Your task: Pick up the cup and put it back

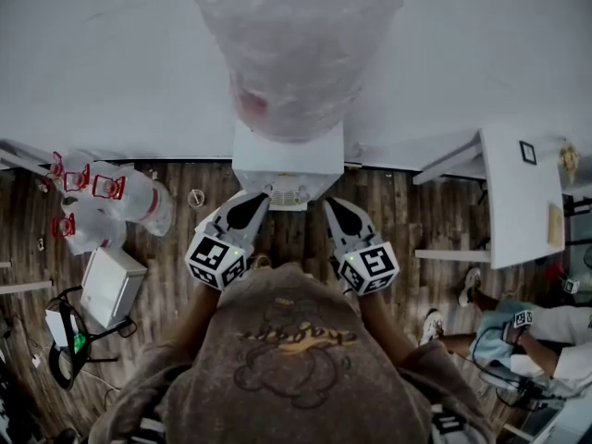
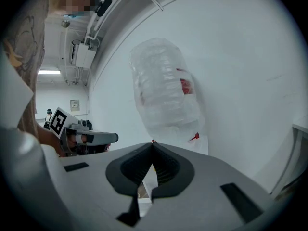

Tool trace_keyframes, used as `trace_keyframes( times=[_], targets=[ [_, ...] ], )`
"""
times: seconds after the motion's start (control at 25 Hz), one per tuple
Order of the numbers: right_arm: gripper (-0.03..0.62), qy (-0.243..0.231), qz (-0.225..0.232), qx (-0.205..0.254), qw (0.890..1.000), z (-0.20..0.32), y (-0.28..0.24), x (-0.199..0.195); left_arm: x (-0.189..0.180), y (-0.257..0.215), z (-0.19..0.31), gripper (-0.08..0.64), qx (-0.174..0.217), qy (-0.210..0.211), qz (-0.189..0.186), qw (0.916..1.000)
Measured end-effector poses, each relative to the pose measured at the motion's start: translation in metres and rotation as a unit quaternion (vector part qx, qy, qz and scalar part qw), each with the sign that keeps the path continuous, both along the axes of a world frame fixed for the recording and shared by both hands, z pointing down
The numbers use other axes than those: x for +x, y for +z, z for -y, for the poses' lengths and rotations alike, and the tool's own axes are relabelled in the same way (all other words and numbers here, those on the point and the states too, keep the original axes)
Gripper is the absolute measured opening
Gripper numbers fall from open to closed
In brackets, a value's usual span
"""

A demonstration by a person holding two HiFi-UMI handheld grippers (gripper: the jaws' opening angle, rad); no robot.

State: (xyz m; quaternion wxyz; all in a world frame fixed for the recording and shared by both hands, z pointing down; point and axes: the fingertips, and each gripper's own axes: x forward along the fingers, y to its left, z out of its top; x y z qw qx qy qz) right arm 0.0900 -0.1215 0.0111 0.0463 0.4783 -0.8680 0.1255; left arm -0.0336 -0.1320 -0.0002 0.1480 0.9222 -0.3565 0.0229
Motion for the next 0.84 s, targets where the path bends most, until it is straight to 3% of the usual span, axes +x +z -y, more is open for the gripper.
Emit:
trace_keyframes(
  times=[0.84],
  targets=[
    [0.002,-0.014,-0.005,-0.003,1.0,-0.0063,0.0061,-0.0088,-0.0099,0.003,-0.0087,0.003,-0.004,-0.01,0.007,0.9999]
  ],
)
